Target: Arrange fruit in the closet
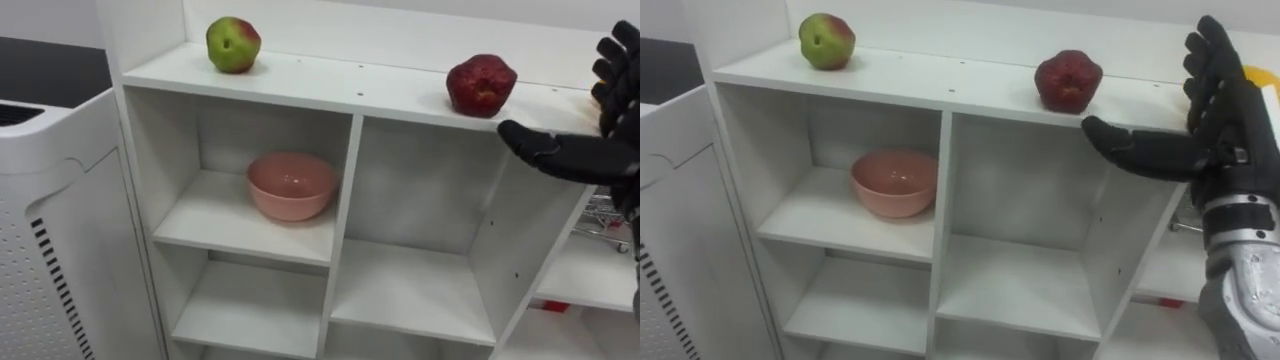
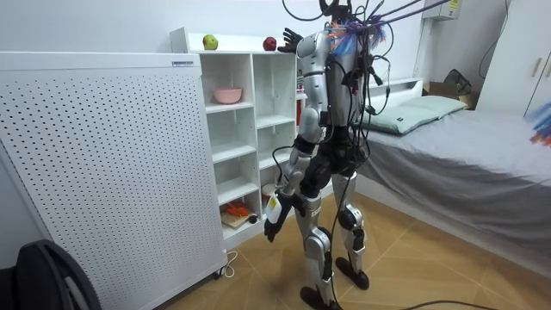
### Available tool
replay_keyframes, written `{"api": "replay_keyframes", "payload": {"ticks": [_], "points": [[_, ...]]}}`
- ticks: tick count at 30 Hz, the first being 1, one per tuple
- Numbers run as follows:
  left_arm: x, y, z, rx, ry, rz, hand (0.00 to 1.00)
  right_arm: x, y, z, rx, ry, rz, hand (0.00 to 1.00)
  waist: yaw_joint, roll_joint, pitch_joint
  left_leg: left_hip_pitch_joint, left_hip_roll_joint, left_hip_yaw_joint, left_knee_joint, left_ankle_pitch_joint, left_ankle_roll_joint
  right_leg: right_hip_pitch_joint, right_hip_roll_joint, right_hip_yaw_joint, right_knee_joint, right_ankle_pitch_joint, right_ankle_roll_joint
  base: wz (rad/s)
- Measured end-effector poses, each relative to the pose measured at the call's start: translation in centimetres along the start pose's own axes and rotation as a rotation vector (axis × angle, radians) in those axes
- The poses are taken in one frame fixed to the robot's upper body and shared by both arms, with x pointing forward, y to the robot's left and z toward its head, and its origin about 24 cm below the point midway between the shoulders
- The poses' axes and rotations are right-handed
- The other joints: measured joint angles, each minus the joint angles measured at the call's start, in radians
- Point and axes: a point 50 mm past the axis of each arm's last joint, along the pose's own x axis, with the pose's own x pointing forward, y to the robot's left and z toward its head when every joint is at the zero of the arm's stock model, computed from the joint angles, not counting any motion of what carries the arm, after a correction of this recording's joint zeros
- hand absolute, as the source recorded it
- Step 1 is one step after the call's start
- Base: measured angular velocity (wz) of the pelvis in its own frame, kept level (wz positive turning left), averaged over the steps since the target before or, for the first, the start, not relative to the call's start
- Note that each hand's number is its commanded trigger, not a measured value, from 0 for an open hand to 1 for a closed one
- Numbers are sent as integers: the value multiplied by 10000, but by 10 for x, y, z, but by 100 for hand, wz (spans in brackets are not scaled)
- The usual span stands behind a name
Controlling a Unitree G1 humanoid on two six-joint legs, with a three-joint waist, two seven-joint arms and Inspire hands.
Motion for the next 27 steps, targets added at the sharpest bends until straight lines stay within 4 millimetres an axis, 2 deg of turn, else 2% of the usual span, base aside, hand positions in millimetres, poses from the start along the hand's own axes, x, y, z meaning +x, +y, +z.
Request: {"api": "replay_keyframes", "payload": {"ticks": [9,20,27], "points": [[0,2,-2,60,115,20,0,3,-3,-1,-7,191,66,0,25,-77,30,-16,-9,-164,28,1,-1,73,0,-165,-5,0,0,5],[1,4,2,52,-29,109,0,13,9,6,-261,-31,844,0,31,-87,24,-160,1,-156,98,18,-26,-56,2,-180,10,0,-1,0],[2,8,8,76,-217,202,0,16,11,2,-1741,48,1465,0,234,-280,29,-142,2,-138,84,20,-30,-58,5,-152,10,0,0,0]]}}
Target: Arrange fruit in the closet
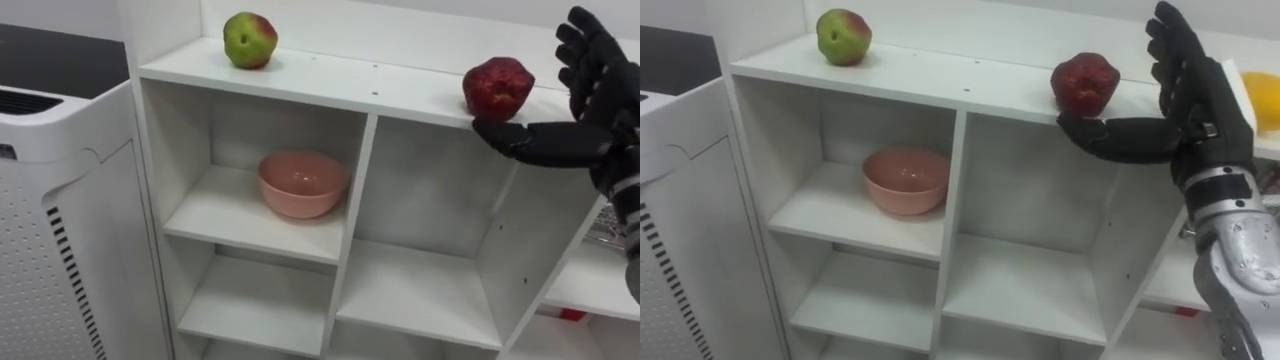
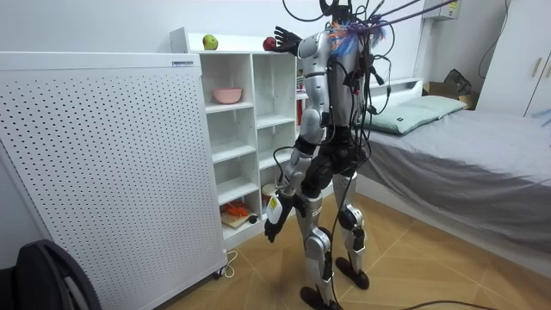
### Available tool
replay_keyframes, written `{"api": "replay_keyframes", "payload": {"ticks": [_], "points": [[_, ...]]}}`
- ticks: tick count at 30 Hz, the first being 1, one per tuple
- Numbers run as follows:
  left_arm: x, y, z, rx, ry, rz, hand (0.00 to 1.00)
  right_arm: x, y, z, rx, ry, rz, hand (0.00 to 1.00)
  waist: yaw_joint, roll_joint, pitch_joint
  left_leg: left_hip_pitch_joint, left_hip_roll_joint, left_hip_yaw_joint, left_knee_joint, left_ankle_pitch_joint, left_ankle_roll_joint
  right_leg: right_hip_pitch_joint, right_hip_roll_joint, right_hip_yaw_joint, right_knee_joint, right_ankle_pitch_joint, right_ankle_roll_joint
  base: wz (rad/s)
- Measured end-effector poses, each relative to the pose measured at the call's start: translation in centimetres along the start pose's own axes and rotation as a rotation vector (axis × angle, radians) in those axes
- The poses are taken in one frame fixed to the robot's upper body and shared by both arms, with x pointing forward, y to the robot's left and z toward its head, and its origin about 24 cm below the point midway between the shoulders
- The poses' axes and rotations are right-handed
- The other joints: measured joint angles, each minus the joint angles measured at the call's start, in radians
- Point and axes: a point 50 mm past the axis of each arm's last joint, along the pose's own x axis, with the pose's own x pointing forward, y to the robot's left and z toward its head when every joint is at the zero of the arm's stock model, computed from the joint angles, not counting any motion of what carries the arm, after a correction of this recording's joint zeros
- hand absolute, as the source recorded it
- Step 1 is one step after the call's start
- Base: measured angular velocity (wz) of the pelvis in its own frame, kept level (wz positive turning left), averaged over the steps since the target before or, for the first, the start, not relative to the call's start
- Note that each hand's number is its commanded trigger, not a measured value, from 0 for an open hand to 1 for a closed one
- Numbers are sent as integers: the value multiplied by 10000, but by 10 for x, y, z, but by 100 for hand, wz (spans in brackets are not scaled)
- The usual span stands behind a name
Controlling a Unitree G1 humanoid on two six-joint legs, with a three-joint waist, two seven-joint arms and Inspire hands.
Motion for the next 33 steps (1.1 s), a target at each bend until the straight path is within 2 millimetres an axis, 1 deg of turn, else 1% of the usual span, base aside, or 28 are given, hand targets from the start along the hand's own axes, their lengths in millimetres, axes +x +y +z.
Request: {"api": "replay_keyframes", "payload": {"ticks": [2,3,4,12,16,23,27,29,30,31,33], "points": [[0,1,1,2,-38,-2,0,0,1,-1,-238,24,122,0,17,-52,-10,1,3,9,3,0,0,-2,2,5,0,0,0,0],[0,2,2,10,-72,4,0,0,3,-1,-401,20,226,31,33,-76,-10,2,2,13,3,0,0,-1,2,8,0,0,0,0],[0,2,1,31,-59,11,0,0,4,-1,-465,28,294,100,51,-87,-11,13,2,15,3,0,0,5,3,7,1,0,0,0],[1,9,-3,331,90,120,0,-1,11,-2,-885,78,784,100,62,-96,-7,142,8,33,-29,0,0,58,6,4,0,0,0,0],[1,9,-4,349,224,122,0,-1,19,-1,-1074,-19,1238,100,64,-95,-7,153,11,92,-23,0,0,66,2,3,0,0,0,-4],[0,8,-5,439,271,-8,0,6,19,8,-1013,-261,1060,100,73,-80,4,154,10,86,-26,0,0,93,2,2,-1,0,0,0],[1,8,-4,512,225,-22,0,8,19,10,-989,-369,981,100,81,-79,8,203,9,10,-56,0,0,158,10,-9,-13,0,0,5],[1,9,-2,512,171,-4,0,8,19,11,-962,-403,988,100,81,-39,37,233,7,-35,-60,0,0,195,13,15,-20,0,0,8],[1,9,-1,513,159,-3,0,7,21,12,-962,-443,1054,100,96,-41,35,266,6,-40,-61,-1,-1,200,15,27,-20,0,0,3],[1,9,-1,510,153,5,0,7,23,13,-955,-500,1204,100,111,-9,58,278,8,-38,-61,-1,-1,214,17,37,-19,0,0,0],[1,8,-2,510,161,-12,0,6,27,16,-948,-636,1460,100,102,-3,62,257,7,-36,-71,-1,-1,213,18,47,-18,0,0,0]]}}
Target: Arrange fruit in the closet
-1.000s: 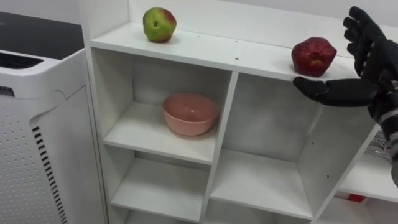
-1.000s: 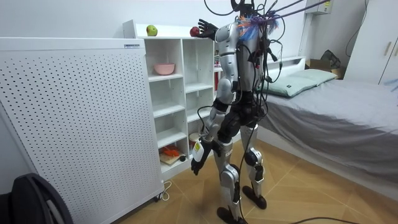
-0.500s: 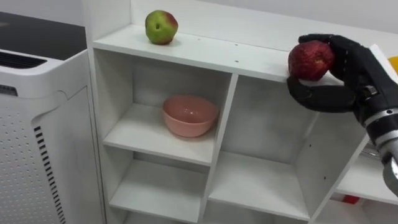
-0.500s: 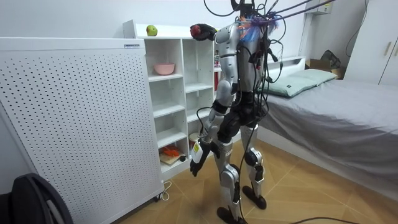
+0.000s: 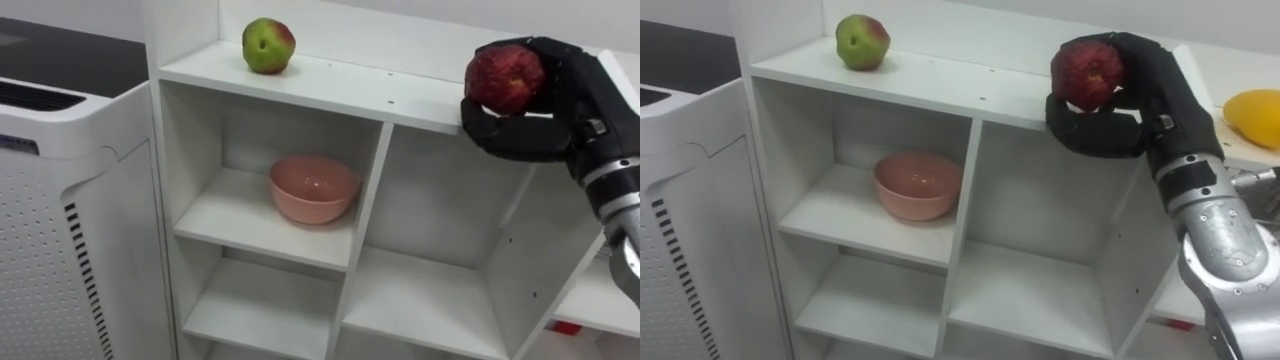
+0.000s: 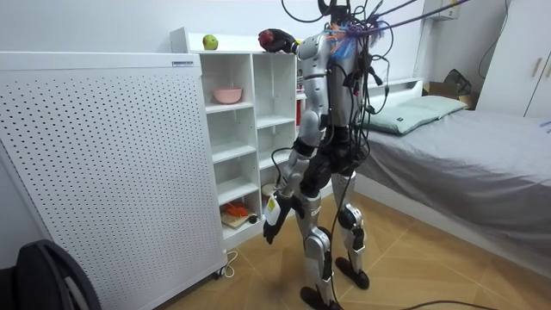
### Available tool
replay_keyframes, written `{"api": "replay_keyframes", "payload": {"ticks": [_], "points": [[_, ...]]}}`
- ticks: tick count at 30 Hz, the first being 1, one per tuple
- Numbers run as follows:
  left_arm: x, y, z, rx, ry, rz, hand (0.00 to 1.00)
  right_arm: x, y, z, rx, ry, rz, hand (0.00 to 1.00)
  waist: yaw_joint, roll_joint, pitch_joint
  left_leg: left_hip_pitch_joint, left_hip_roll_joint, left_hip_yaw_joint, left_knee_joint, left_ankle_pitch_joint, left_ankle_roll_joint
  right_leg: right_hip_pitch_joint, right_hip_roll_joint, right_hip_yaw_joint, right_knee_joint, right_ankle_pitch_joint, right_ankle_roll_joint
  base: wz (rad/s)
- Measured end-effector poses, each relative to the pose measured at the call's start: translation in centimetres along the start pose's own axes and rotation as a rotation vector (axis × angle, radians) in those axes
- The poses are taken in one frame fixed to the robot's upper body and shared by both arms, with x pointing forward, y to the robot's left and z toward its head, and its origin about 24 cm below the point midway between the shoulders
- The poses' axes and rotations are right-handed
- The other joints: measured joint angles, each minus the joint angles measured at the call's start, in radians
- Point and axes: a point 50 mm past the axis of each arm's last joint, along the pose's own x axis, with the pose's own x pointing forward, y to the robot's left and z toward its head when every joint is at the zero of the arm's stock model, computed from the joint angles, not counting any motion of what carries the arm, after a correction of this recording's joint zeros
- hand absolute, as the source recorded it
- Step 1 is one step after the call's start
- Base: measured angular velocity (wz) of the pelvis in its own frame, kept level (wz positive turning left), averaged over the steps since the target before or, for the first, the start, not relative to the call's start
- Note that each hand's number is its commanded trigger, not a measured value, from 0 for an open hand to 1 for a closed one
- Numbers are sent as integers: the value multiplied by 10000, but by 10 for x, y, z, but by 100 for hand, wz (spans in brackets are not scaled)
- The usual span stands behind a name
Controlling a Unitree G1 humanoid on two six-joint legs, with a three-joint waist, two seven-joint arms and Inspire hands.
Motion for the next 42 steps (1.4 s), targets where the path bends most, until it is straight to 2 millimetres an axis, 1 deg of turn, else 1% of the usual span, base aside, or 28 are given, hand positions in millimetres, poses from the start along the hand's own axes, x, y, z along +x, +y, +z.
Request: {"api": "replay_keyframes", "payload": {"ticks": [2,4,8,11,13,15,16,20,21,22,23,25,27,28,32,34,35,36,37,38,39,40,41,42], "points": [[0,0,1,4,-21,5,0,0,3,7,10,-293,148,100,-31,49,33,-45,-5,-4,-1,0,0,-28,-1,9,-3,0,0,0],[0,1,1,6,-32,19,0,-1,8,12,36,-518,420,100,-44,101,31,-101,-6,-14,6,0,0,-86,1,37,-9,0,0,-3],[0,1,2,3,-72,12,0,-5,13,13,237,-616,628,100,-27,178,8,-65,0,-20,16,0,0,-86,19,224,-9,0,0,-3],[0,1,2,10,-70,19,0,-14,26,20,374,-932,1325,100,-18,330,-37,-63,0,-13,15,0,0,-87,19,227,-7,1,-1,-3],[0,0,1,15,-54,20,0,-19,35,22,586,-1067,1618,100,-32,478,-75,-60,-1,-5,12,0,0,-86,19,226,-7,1,-1,0],[1,1,3,12,-101,58,0,-20,38,22,635,-1078,1824,100,-47,558,-79,-66,0,9,4,0,0,-89,19,218,-8,0,-1,0],[1,2,4,11,-118,80,0,-21,40,23,621,-1049,1905,100,-63,591,-97,-81,2,2,6,1,0,-94,19,204,-6,0,-1,0],[1,2,6,21,-145,79,0,-23,46,30,346,-1301,2132,100,-69,577,-112,-87,5,-2,-16,1,-1,-117,23,186,-4,1,-1,0],[1,2,6,57,-136,68,0,-25,47,29,371,-1294,2168,100,-53,545,-134,-77,4,-5,-16,1,-1,-104,23,185,-1,1,-1,3],[1,1,6,153,-140,79,0,-28,49,27,474,-1193,2189,100,-39,501,-157,-51,4,-13,-16,1,-1,-78,23,185,-2,1,-1,0],[1,0,5,199,-129,82,0,-30,50,25,506,-1100,2211,100,-20,477,-154,-20,3,-13,-20,1,-1,-56,23,183,-2,1,-1,0],[1,-2,5,309,-134,57,0,-41,55,15,527,-692,2449,100,145,411,-136,95,7,23,-86,1,-1,-5,22,177,-5,0,-1,0],[1,-3,6,318,-186,42,0,-48,63,9,595,-393,2847,100,179,365,-103,66,7,49,-84,1,-1,-13,15,158,-1,1,-1,-5],[1,-4,7,375,-240,7,0,-53,67,4,630,-192,3161,100,235,388,-67,26,6,102,-65,1,-1,-60,7,165,9,1,-1,-8],[3,-5,5,280,-87,-188,0,-61,79,-5,560,140,3759,100,231,411,-43,-384,8,78,184,1,0,-350,-13,148,37,24,-40,0],[5,-3,12,289,-214,-153,0,-71,85,-28,887,1116,3701,100,238,440,-14,-747,22,10,484,0,0,-575,-25,119,161,40,-67,13],[5,-4,14,331,-264,-178,0,-72,87,-33,920,1360,3727,100,230,465,2,-885,31,7,589,-1,1,-711,-29,117,261,40,-67,10],[6,-6,16,324,-243,-307,0,-75,89,-43,729,1776,3787,100,254,541,62,-1202,50,1,827,-1,2,-1010,-48,77,465,42,-72,5],[7,-7,21,295,-259,-405,0,-78,93,-54,562,2223,3795,100,252,596,93,-1538,66,-18,1020,-2,2,-1314,-64,6,654,46,-79,4],[8,-7,23,249,-255,-447,0,-80,95,-60,548,2475,3775,100,243,644,124,-1700,83,-17,1136,-2,3,-1472,-69,1,761,46,-85,0],[9,-7,25,83,-285,-494,0,-85,99,-72,574,3042,3738,100,232,734,176,-2042,164,-16,1363,-3,5,-1841,-83,8,1052,41,-100,0],[9,-6,27,-122,-299,-490,0,-89,101,-83,612,3562,3695,100,255,814,222,-2469,156,-12,1651,-7,12,-2369,-126,-7,1536,0,-157,-4],[9,-6,29,-168,-351,-457,0,-91,101,-88,616,3792,3669,100,248,830,226,-2734,155,-13,1811,-10,16,-2677,-158,-2,1819,-44,-213,-3],[10,-5,29,-223,-354,-388,0,-95,103,-98,541,4245,3594,100,250,834,229,-3219,149,0,2143,-26,43,-3302,-258,1,2382,-180,-244,0]]}}
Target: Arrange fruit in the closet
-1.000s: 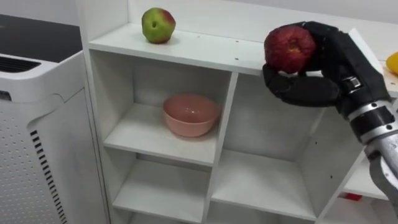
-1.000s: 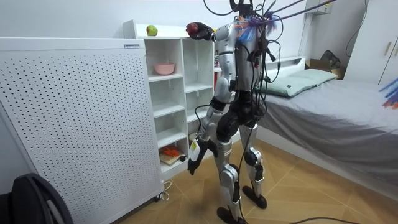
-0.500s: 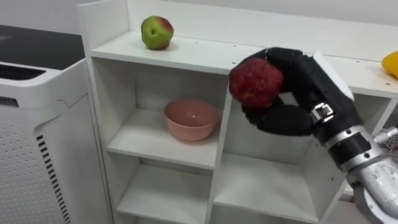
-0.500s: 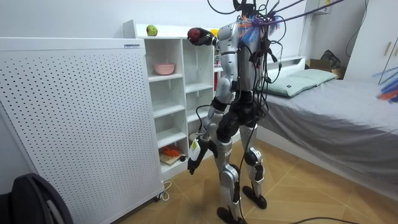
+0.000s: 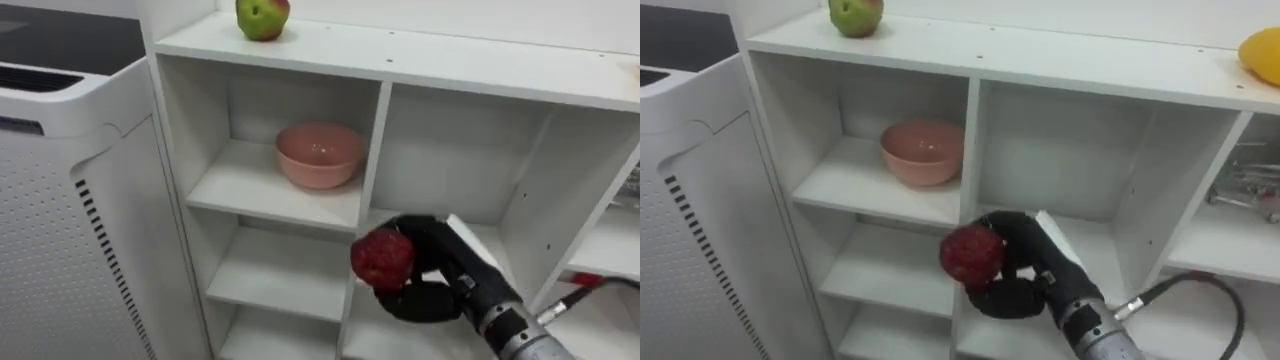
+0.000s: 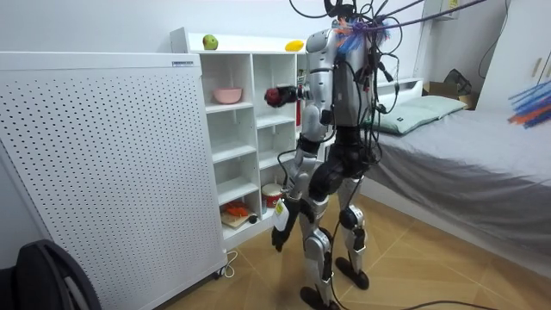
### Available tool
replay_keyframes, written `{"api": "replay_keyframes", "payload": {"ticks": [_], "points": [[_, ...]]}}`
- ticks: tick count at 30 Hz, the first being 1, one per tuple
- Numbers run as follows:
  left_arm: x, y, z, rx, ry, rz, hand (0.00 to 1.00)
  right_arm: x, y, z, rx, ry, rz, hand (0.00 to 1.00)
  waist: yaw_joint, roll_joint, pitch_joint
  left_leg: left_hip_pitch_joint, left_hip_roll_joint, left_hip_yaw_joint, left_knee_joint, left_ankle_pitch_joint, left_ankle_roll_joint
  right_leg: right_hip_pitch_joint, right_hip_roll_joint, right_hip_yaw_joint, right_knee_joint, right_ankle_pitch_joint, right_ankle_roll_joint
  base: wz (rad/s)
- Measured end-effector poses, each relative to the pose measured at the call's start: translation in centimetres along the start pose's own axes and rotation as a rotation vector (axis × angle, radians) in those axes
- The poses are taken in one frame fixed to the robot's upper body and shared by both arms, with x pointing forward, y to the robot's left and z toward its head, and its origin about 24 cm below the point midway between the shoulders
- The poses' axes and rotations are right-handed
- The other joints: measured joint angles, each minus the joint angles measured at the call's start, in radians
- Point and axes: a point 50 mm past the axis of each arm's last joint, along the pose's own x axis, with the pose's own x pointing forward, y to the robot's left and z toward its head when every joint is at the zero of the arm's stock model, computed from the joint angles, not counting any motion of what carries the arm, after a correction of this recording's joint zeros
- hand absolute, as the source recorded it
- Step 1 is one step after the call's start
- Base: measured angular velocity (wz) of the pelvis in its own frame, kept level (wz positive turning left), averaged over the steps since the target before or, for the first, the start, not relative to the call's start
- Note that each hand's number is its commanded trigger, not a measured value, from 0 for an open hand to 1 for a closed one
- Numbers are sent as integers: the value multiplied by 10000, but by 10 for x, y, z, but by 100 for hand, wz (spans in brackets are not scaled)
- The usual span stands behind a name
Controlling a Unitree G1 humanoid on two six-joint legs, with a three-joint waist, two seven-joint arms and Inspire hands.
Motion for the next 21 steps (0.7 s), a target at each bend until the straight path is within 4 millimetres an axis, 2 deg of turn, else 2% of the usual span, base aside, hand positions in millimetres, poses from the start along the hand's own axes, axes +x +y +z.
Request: {"api": "replay_keyframes", "payload": {"ticks": [1,3,6,8,10,12,17,19,21], "points": [[0,-1,-1,-115,44,-5,0,-1,4,-12,30,518,-56,100,9,13,6,-450,3,28,379,-46,47,-543,-74,87,552,-134,-40,-3],[0,-3,-1,-424,48,-63,0,-1,5,-20,64,867,-47,100,-19,112,49,-1217,4,9,999,-146,90,-1325,-211,5,1288,-339,-132,2],[0,-1,4,-462,-115,-44,0,-1,5,-20,141,887,-220,100,14,296,134,-2398,17,-25,1888,-252,96,-2504,-360,-11,2276,-629,-330,7],[0,0,4,-668,-112,-37,0,0,5,-21,254,852,-264,100,81,319,125,-2920,22,-22,2238,-323,72,-3096,-442,59,2773,-857,-403,5],[0,-2,3,-825,-88,-106,0,-3,7,-36,534,1399,-475,100,268,317,123,-3320,49,-22,2522,-284,-16,-3578,-524,126,3212,-954,-440,0],[-1,-4,-1,-1255,2,-122,0,-4,8,-41,532,1642,-433,100,345,333,109,-3797,100,-34,2797,-258,-77,-4075,-511,171,3520,-1012,-542,0],[-4,-13,-14,-1610,395,-269,0,-6,7,-49,987,2024,-721,100,395,404,74,-5076,218,-40,3578,-277,-126,-5371,-532,192,4352,-1053,-711,-1],[-5,-16,-16,-1448,426,-366,0,-5,2,-52,892,2186,-932,100,426,399,65,-5688,202,-50,3951,-295,-151,-6001,-702,107,4827,-1151,-832,7],[-5,-16,-17,-1641,442,-372,0,-2,-2,-51,808,2189,-1128,100,451,415,57,-6170,235,-73,4279,-326,-166,-6449,-751,70,5157,-1213,-912,10]]}}
